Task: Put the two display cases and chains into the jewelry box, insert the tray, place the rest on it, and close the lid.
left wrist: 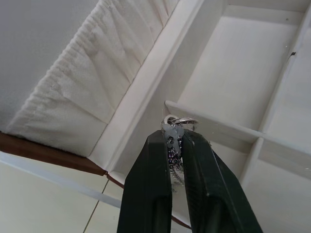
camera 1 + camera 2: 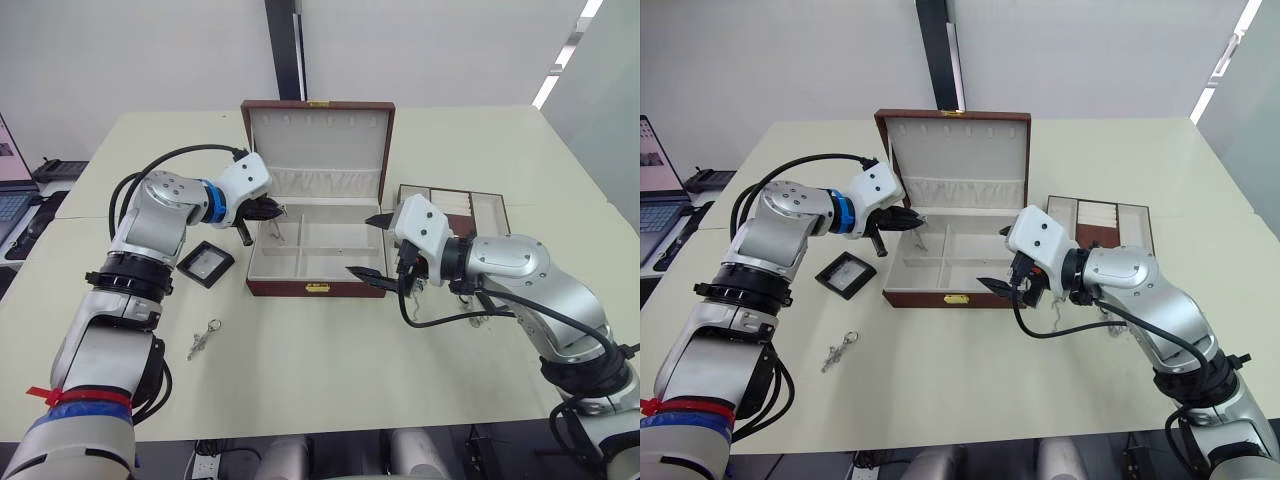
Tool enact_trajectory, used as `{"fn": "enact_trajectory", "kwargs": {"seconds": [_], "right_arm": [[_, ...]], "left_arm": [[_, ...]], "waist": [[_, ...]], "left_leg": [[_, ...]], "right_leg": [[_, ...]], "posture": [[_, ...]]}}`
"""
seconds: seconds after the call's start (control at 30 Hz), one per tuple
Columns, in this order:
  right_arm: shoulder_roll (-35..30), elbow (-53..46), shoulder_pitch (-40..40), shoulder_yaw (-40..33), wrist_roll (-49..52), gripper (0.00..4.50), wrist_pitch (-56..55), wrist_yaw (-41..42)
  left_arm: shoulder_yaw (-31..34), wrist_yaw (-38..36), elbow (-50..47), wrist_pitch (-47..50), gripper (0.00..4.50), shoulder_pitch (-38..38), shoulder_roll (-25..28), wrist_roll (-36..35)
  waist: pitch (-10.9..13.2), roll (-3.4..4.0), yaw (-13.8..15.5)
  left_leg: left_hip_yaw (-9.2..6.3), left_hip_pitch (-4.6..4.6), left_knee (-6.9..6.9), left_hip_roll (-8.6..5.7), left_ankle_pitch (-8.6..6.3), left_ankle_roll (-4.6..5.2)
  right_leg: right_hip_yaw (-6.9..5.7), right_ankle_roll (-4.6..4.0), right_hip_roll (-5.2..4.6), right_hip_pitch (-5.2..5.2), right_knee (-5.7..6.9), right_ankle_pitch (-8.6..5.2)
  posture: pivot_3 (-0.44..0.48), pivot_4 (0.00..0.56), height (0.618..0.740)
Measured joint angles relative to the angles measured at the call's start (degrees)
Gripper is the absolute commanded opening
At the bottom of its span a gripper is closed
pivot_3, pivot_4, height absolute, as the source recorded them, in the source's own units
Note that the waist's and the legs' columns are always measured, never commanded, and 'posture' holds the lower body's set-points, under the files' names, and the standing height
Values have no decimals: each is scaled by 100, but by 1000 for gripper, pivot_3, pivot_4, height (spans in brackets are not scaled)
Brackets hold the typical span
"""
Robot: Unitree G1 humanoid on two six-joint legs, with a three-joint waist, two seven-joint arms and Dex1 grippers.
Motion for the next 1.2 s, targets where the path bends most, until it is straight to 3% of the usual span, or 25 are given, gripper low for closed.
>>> {"fn": "enact_trajectory", "kwargs": {"seconds": [0.17,0.4,0.6,0.8,0.93,1.2], "right_arm": [[49,1,-7,0,0,4500,30,0],[63,1,-7,-2,1,4500,23,9],[30,0,2,-125,29,4500,-133,110],[-376,-231,405,-928,339,4500,-374,336],[-860,-318,1254,-1979,519,4500,-762,559],[-1928,209,3454,-3873,379,4500,-1651,1595]], "left_arm": [[-7,11,228,-214,2138,-69,-7,176],[56,-183,-35,-11,4364,-130,-92,40],[679,-597,-1165,663,4461,78,91,-740],[1718,-591,-2181,1244,4461,952,545,-1673],[2468,-470,-2362,1221,4461,1998,1208,-1788],[3776,-291,-2454,772,4461,4185,1528,-1979]], "waist": [[0,0,-9],[0,0,-22],[0,1,-48],[0,1,-50],[2,4,-27],[3,4,107]], "left_leg": [[-2,-1,1,0,0,0],[-4,-2,2,0,0,0],[-10,-2,1,2,0,0],[-10,1,-1,4,0,0],[-5,5,-4,2,0,1],[13,12,-8,4,-4,7]], "right_leg": [[-1,0,0,0,0,0],[-1,0,-1,-1,1,0],[1,0,-1,-2,1,0],[2,0,0,-1,0,0],[6,0,-2,2,1,0],[11,0,-1,15,-8,0]], "posture": [[0,150,740],[0,150,740],[0,150,740],[0,150,740],[0,150,740],[0,150,740]]}}
